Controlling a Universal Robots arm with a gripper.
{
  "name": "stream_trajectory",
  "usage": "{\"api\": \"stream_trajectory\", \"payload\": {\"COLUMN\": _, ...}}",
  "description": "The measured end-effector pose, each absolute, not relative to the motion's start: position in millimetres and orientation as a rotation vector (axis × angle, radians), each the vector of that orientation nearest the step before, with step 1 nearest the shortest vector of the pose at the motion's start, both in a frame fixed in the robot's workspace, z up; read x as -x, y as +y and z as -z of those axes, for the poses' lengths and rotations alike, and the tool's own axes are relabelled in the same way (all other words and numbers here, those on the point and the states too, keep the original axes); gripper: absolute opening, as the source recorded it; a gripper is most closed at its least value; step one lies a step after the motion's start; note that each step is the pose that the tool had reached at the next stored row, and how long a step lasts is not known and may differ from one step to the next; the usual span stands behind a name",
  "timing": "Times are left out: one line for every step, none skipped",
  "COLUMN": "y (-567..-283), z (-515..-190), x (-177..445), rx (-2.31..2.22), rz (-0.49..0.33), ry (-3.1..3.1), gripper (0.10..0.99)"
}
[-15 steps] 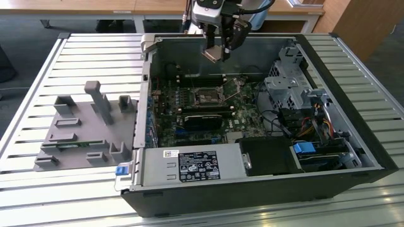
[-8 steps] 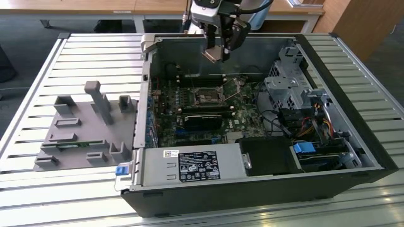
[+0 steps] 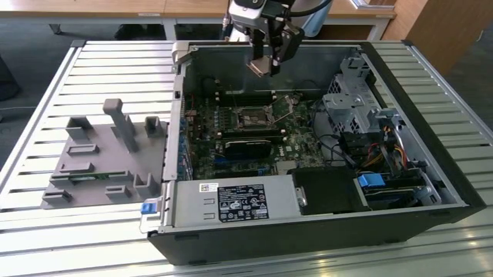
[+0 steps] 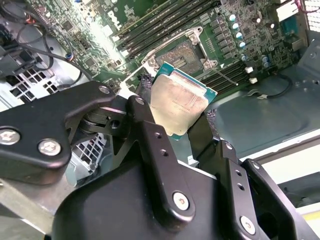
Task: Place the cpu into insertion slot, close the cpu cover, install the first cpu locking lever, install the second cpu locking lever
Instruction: 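Place the cpu into insertion slot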
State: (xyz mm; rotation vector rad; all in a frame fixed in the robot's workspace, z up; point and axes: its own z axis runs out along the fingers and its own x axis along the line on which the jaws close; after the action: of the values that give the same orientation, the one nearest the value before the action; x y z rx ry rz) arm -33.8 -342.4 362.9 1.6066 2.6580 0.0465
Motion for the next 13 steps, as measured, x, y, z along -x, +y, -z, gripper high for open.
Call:
{"api": "stream_trajectory", "payload": {"y": -342.4, "z": -362.9, "x": 33.8, "rx": -1.616, "rz": -0.045, "ry": 2.652, "gripper": 0.541}}
{"api": "stream_trajectory", "payload": {"y": -342.4, "z": -362.8, "x": 33.8, "rx": -1.625, "rz": -0.044, "ry": 2.646, "gripper": 0.541}}
{"api": "stream_trajectory", "payload": {"y": -342.3, "z": -362.7, "x": 33.8, "rx": -1.635, "rz": -0.044, "ry": 2.639, "gripper": 0.541}}
{"api": "stream_trajectory", "payload": {"y": -342.3, "z": -362.7, "x": 33.8, "rx": -1.644, "rz": -0.043, "ry": 2.633, "gripper": 0.541}}
{"api": "stream_trajectory", "payload": {"y": -342.3, "z": -362.7, "x": 33.8, "rx": -1.652, "rz": -0.042, "ry": 2.628, "gripper": 0.541}}
{"api": "stream_trajectory", "payload": {"y": -342.3, "z": -362.6, "x": 33.8, "rx": -1.661, "rz": -0.041, "ry": 2.622, "gripper": 0.541}}
{"api": "stream_trajectory", "payload": {"y": -342.3, "z": -362.5, "x": 33.8, "rx": -1.671, "rz": -0.041, "ry": 2.615, "gripper": 0.541}}
{"api": "stream_trajectory", "payload": {"y": -342.2, "z": -362.5, "x": 33.8, "rx": -1.680, "rz": -0.040, "ry": 2.609, "gripper": 0.541}}
{"api": "stream_trajectory", "payload": {"y": -342.2, "z": -362.4, "x": 33.8, "rx": -1.690, "rz": -0.039, "ry": 2.602, "gripper": 0.541}}
{"api": "stream_trajectory", "payload": {"y": -342.2, "z": -362.3, "x": 33.8, "rx": -1.698, "rz": -0.038, "ry": 2.596, "gripper": 0.541}}
{"api": "stream_trajectory", "payload": {"y": -342.1, "z": -362.3, "x": 33.8, "rx": -1.707, "rz": -0.037, "ry": 2.590, "gripper": 0.541}}
{"api": "stream_trajectory", "payload": {"y": -342.1, "z": -362.3, "x": 33.8, "rx": -1.717, "rz": -0.036, "ry": 2.583, "gripper": 0.541}}
{"api": "stream_trajectory", "payload": {"y": -342.1, "z": -362.2, "x": 33.8, "rx": -1.726, "rz": -0.035, "ry": 2.577, "gripper": 0.541}}
